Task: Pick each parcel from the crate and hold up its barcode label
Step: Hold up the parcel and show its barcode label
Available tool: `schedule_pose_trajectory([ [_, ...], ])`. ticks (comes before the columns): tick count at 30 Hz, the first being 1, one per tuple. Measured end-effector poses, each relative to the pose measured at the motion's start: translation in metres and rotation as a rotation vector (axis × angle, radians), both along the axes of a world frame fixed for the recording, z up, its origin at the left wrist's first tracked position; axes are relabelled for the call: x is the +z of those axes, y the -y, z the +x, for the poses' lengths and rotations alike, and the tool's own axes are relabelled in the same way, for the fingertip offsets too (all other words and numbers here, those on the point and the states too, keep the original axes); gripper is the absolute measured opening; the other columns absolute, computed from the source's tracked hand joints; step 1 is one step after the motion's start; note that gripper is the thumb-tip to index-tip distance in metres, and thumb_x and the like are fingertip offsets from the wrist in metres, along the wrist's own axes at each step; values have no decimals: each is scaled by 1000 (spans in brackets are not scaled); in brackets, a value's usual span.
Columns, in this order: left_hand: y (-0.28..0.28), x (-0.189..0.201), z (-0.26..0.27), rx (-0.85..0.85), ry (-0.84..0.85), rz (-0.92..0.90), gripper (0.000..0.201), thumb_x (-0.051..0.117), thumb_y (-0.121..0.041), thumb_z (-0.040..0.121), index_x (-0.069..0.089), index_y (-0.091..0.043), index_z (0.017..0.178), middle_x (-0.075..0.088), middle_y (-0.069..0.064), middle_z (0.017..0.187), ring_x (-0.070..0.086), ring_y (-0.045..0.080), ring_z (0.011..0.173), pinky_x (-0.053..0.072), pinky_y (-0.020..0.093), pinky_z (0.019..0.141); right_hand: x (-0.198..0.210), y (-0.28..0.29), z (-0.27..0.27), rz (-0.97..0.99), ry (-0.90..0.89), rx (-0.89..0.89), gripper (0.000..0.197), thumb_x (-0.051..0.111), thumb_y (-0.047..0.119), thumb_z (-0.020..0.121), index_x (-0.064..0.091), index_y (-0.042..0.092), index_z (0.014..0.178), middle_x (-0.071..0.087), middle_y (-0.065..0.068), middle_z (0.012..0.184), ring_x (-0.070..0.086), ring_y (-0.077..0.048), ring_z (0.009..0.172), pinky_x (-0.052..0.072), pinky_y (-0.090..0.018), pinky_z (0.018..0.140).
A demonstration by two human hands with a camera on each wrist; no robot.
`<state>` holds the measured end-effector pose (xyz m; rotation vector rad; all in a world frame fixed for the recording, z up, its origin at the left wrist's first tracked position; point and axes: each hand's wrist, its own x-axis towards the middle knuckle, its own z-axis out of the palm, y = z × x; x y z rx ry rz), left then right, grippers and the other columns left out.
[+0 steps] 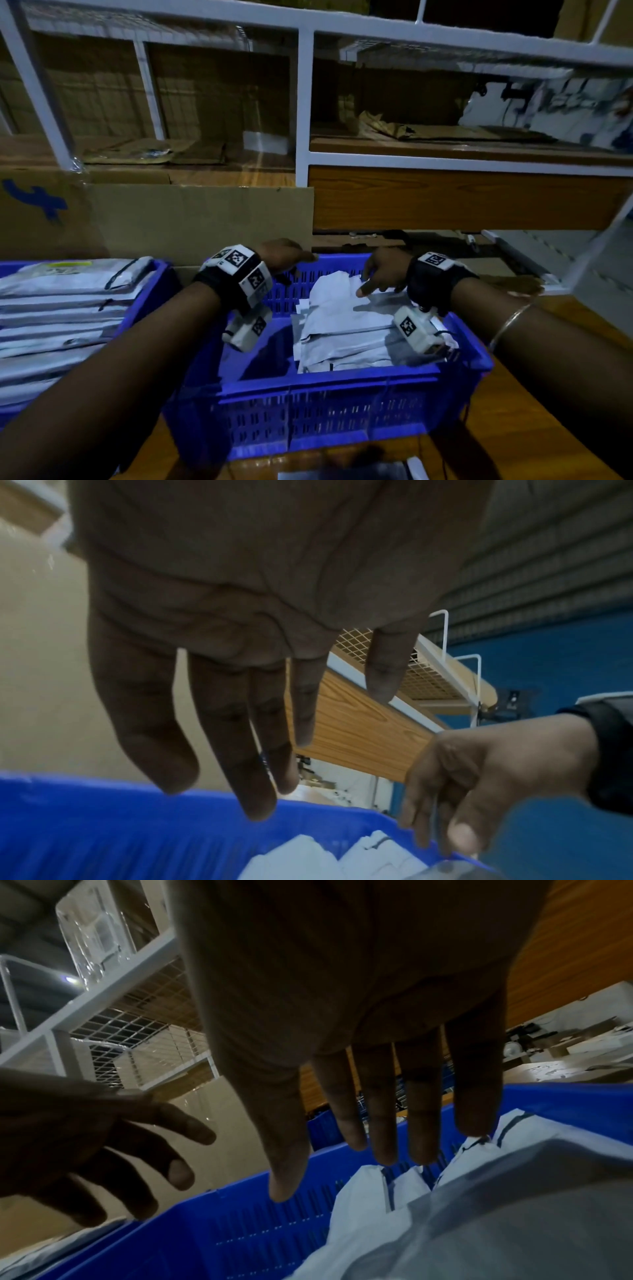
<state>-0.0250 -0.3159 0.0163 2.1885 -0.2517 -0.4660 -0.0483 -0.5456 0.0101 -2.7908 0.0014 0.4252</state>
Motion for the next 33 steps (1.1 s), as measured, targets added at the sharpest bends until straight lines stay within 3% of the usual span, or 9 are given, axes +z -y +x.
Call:
schedule_pose_trajectory([
  [3, 3, -11, 8, -37, -17, -29, 46, 57, -34, 95, 58, 5, 121, 61, 21, 97, 58, 30, 79, 53, 36, 69, -14, -4, 4, -36, 33, -26, 38, 83, 30, 76, 73, 1, 99, 65, -6, 71, 56, -2, 49, 36, -10, 37],
  [7, 3, -31, 17, -52, -41, -10, 43, 59, -38, 94, 60, 1, 113, 62, 20, 95, 60, 35, 94, 51, 40, 80, -26, 2, 9, -150, 45, 18, 39, 83, 35, 75, 75, 7, 101, 73, -6, 104, 66, -17, 93, 41, -23, 70],
  [13, 12, -43, 22, -62, 11, 60, 36, 55, -42, 95, 57, -6, 88, 56, 17, 86, 57, 28, 78, 47, 36, 73, -38, 11, 22, -166, -10, 71, 52, 82, 43, 75, 66, 19, 118, 64, -2, 119, 57, -21, 113, 37, -22, 82],
  [18, 23, -50, 32, -50, 10, 38, 40, 56, -38, 96, 67, 0, 99, 66, 18, 90, 61, 28, 74, 45, 31, 67, -45, 17, 34, -140, -49, 142, 45, 82, 36, 77, 70, 11, 112, 57, 2, 97, 55, -15, 94, 36, -21, 75],
  [22, 29, -55, 38, -66, -4, 13, 40, 53, -41, 96, 66, -8, 115, 68, 16, 109, 62, 31, 98, 47, 37, 84, -51, 19, 41, -83, -69, 185, 19, 82, 28, 78, 65, 19, 80, 54, 6, 74, 48, -10, 68, 36, -21, 57],
  [27, 27, -57, 49, -18, 43, 2, 33, 61, -40, 92, 65, -8, 86, 54, 3, 62, 48, 5, 45, 36, 15, 48, -42, 26, 56, 130, -7, 185, 22, 83, 21, 76, 61, 23, 79, 58, 1, 78, 52, -15, 72, 41, -28, 69],
  [29, 24, -60, 55, 16, 30, -36, 32, 67, -44, 86, 64, -12, 86, 54, 8, 75, 54, 15, 65, 39, 21, 63, -35, 26, 63, 202, 49, 185, 21, 85, 20, 73, 65, 22, 77, 62, -1, 78, 55, -15, 68, 44, -29, 67],
  [31, 21, -63, 57, 90, 46, -107, 41, 73, -38, 82, 61, -13, 112, 57, 7, 101, 55, 19, 92, 42, 28, 81, -29, 23, 67, 287, 94, 184, 19, 85, 17, 74, 69, 15, 85, 64, 2, 78, 57, -13, 68, 46, -27, 67],
  [33, 18, -66, 55, 189, 59, -222, 49, 74, -25, 83, 51, -11, 125, 58, 3, 101, 57, 16, 89, 42, 28, 80, -27, 18, 71, 383, 126, 179, 23, 84, 15, 75, 70, 8, 92, 63, 3, 75, 57, -10, 66, 46, -23, 64],
])
